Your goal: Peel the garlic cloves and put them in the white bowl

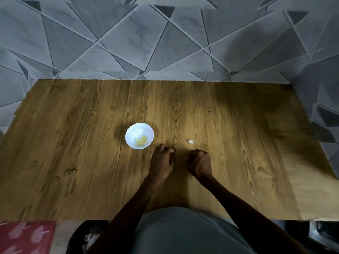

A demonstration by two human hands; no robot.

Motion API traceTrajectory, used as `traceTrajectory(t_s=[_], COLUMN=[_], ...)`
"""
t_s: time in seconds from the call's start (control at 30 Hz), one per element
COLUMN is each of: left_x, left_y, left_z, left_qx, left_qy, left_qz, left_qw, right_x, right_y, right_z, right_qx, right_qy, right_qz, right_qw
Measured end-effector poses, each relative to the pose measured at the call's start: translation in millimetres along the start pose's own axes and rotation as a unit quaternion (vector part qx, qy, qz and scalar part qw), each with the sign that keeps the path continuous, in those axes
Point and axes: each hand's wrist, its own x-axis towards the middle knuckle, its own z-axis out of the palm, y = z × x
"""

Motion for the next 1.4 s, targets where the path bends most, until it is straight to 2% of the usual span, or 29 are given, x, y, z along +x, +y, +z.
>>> traceTrajectory(t_s=[0.4, 0.5, 0.57, 0.67, 0.77, 0.9, 0.97, 1.1, 1.4], left_x=[0, 0, 1, -2, -5, -6, -8, -10, -7], left_y=[2, 3, 3, 6, 12, 17, 21, 25, 21], left_z=[-4, -5, -7, -15, -17, -18, -19, -20, -18], left_qx=[0.012, -0.023, -0.094, -0.211, -0.294, -0.383, -0.409, -0.426, -0.393], left_qy=[-0.025, -0.038, -0.038, -0.043, -0.032, -0.022, -0.020, -0.017, -0.045], left_qz=[-0.015, -0.027, -0.024, -0.037, -0.049, -0.068, -0.062, -0.057, -0.058], left_qw=[1.000, 0.999, 0.995, 0.976, 0.954, 0.921, 0.910, 0.903, 0.917], right_x=[-11, -5, -1, -6, -15, -20, -21, -17, -7], right_y=[-3, -1, -1, -5, -18, -23, -21, -20, -12], right_z=[3, 4, 0, -9, -22, -28, -28, -29, -23], right_qx=[0.029, 0.041, 0.107, 0.298, 0.461, 0.523, 0.531, 0.505, 0.380], right_qy=[0.041, 0.031, 0.014, 0.004, -0.027, -0.038, -0.050, -0.074, -0.100], right_qz=[-0.071, -0.031, -0.004, 0.034, 0.110, 0.132, 0.144, 0.184, 0.165], right_qw=[0.996, 0.998, 0.994, 0.954, 0.880, 0.841, 0.834, 0.840, 0.904])
